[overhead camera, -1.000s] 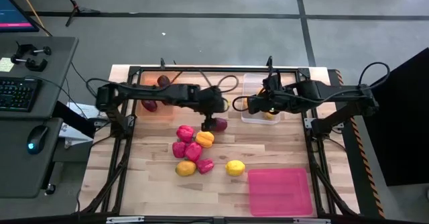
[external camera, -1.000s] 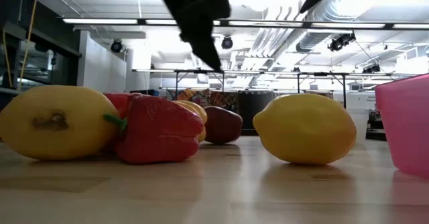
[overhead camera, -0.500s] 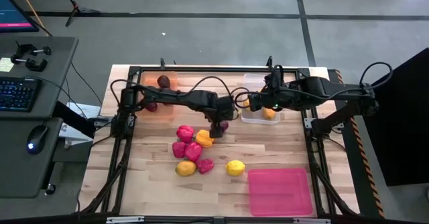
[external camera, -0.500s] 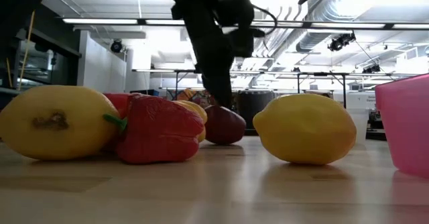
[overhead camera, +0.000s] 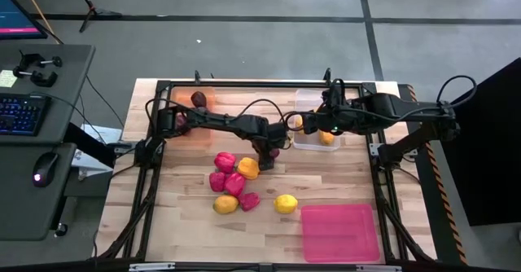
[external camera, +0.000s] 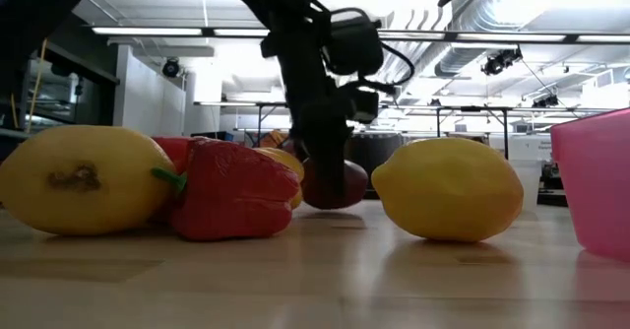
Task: Sort produce into baskets
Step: Put the apple into the orange bin
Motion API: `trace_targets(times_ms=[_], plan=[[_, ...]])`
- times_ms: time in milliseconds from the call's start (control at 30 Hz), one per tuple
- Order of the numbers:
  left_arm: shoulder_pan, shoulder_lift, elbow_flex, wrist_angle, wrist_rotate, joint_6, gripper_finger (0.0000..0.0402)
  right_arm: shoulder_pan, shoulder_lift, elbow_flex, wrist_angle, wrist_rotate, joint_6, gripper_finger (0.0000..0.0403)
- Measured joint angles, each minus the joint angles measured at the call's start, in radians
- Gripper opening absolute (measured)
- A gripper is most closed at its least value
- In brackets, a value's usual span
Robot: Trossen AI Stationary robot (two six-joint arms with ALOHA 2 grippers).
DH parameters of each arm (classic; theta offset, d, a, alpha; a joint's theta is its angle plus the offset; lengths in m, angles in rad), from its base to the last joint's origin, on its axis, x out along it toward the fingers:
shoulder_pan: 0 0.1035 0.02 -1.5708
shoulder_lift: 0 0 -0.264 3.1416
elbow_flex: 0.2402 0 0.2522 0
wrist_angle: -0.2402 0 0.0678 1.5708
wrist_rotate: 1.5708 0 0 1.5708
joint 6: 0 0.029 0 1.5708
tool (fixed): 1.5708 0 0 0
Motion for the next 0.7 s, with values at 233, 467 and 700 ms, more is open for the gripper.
trace_targets(times_ms=[233,467,700], plan=[[0.036,-0.094,-0.004,-0.126,-0.065,0.052,0.027,0.0,0.0,0.0,-0.001,0.01,-0.022,0.0355],[0.166,-0.475,-0.236,-0.018,-0.168,-0.053,0.0288,0.0,0.0,-0.001,-0.016,0.039,-0.026,0.0355],[0.25,-0.931,-0.629,0.034,-0.289,-0.321,0.0296,0.0,0.0,-0.001,-0.015,0.08,-0.026,0.0355]])
